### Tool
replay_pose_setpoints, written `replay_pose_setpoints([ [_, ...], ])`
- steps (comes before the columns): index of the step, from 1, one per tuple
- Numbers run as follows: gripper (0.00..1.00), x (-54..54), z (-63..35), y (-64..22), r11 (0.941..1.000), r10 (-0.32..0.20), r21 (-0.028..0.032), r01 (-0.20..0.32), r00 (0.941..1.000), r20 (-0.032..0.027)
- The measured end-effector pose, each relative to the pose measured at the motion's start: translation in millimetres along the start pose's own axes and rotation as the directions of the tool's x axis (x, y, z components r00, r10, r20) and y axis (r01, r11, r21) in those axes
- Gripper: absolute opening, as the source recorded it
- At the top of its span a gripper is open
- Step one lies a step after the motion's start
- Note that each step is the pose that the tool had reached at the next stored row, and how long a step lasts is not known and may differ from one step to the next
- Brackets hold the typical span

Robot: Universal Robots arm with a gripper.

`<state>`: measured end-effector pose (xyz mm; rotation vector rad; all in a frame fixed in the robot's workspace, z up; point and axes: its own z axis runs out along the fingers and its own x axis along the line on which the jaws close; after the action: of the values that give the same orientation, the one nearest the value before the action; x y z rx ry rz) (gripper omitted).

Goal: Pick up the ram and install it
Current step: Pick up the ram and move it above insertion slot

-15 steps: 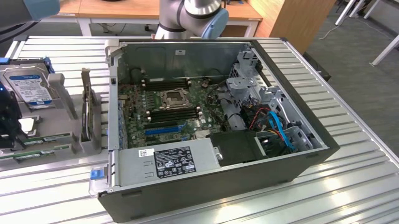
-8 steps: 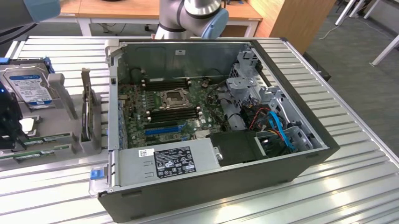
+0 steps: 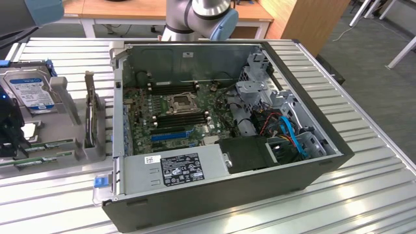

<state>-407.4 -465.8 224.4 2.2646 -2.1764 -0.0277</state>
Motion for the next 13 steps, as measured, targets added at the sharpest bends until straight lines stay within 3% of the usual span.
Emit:
replay_pose_setpoints([
  [13, 0.29, 0.6, 5.4, -0.1, 1.0000, 0.000, 0.0000, 0.000, 1.0000, 0.0000],
])
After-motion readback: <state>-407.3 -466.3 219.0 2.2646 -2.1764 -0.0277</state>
